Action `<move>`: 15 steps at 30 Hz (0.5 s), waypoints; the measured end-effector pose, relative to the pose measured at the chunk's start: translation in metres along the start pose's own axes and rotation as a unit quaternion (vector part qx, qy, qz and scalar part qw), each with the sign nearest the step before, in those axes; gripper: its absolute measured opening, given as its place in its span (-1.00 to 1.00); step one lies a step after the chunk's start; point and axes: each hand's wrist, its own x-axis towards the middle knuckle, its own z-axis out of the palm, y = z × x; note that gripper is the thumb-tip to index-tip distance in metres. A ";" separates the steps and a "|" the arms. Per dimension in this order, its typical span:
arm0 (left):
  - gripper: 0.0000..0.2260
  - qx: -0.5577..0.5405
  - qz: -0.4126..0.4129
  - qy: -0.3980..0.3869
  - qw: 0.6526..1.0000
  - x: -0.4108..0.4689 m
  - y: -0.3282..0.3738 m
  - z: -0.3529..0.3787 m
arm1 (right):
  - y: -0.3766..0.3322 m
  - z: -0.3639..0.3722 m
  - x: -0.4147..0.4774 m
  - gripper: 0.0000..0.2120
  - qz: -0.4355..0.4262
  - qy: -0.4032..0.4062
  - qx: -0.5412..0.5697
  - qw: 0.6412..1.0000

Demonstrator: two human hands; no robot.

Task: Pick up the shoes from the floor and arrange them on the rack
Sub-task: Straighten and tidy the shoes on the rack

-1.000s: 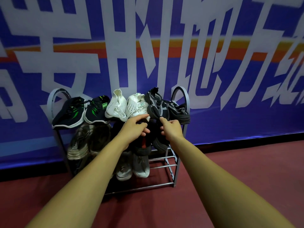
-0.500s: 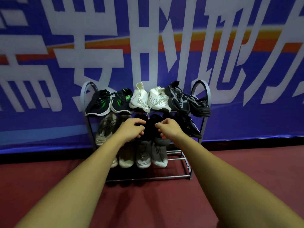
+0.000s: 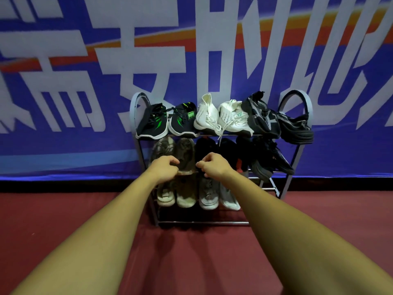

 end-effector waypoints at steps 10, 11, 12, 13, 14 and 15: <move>-0.56 0.059 -0.061 -0.002 0.996 0.026 -0.043 -0.003 | -0.005 0.049 0.029 -0.88 -0.013 -0.047 -0.041 0.998; -0.54 0.061 -0.068 -0.002 0.996 0.028 -0.048 -0.003 | -0.005 0.055 0.032 -0.86 -0.015 -0.057 -0.042 0.997; -0.51 0.061 -0.073 -0.002 0.995 0.032 -0.053 -0.002 | -0.005 0.062 0.035 -0.83 -0.016 -0.067 -0.045 0.997; -0.47 0.059 -0.079 -0.002 0.995 0.036 -0.056 -0.001 | -0.003 0.069 0.037 -0.78 -0.016 -0.073 -0.046 0.996; -0.44 0.057 -0.083 -0.004 0.995 0.039 -0.059 -0.001 | -0.002 0.074 0.040 -0.74 -0.014 -0.075 -0.046 0.996; -0.42 0.054 -0.088 -0.006 0.995 0.043 -0.061 0.000 | 0.000 0.078 0.043 -0.72 -0.009 -0.071 -0.044 0.996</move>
